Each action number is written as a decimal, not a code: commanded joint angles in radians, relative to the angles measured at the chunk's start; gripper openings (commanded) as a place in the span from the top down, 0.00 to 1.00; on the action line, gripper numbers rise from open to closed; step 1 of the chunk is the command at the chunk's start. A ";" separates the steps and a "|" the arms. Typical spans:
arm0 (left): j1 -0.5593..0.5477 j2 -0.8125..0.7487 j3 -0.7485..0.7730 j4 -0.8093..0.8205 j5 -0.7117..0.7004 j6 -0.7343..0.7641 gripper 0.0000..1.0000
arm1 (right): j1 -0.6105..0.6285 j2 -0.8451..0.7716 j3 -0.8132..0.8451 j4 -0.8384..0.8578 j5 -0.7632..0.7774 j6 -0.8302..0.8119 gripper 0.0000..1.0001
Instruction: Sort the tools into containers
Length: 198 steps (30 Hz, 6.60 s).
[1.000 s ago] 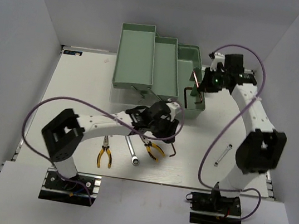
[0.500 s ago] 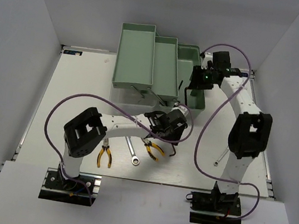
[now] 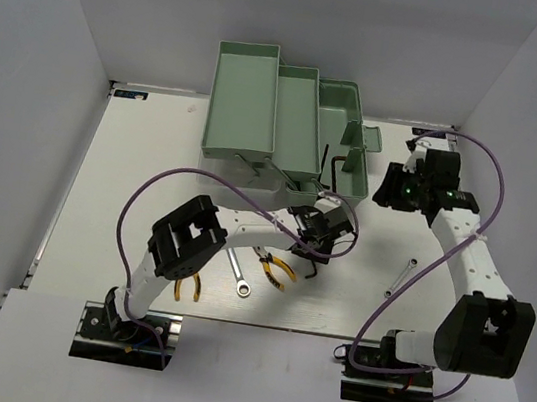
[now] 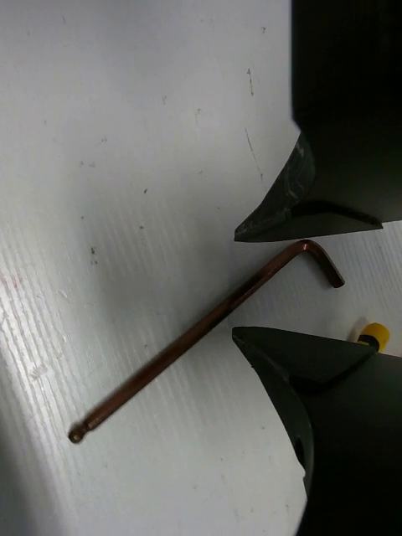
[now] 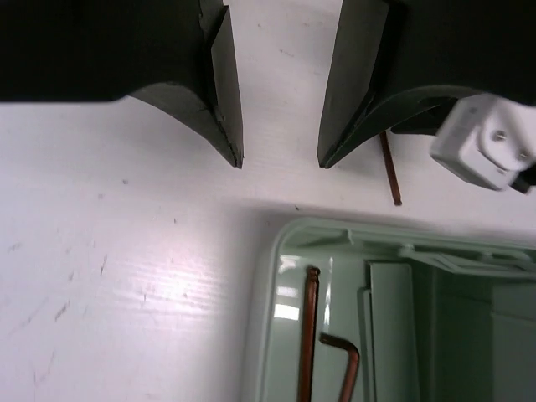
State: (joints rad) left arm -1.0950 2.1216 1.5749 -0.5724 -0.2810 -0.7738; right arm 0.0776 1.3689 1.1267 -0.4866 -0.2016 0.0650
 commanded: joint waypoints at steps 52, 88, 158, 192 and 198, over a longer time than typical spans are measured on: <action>-0.149 0.049 0.174 -0.213 0.006 0.039 1.00 | -0.381 -0.257 -0.271 0.066 -0.351 0.134 0.37; 0.032 -0.054 0.666 -0.158 -0.227 0.295 1.00 | -0.466 -0.346 -0.326 0.092 -0.260 0.108 0.38; 0.239 -1.025 -0.653 -0.017 -0.009 0.515 0.11 | -0.383 0.081 -0.297 -0.098 0.073 -0.083 0.47; 0.239 -0.841 -0.694 0.011 0.114 0.346 0.09 | -0.183 0.098 -0.242 -0.079 0.044 -0.057 1.00; 0.239 -0.760 -0.694 -0.007 0.102 0.197 0.13 | -0.185 0.027 -0.156 -0.113 -0.111 -0.119 1.00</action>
State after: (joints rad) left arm -0.8593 1.3632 0.8883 -0.5819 -0.1894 -0.4625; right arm -0.1101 1.4475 0.8906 -0.6029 -0.1864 -0.0013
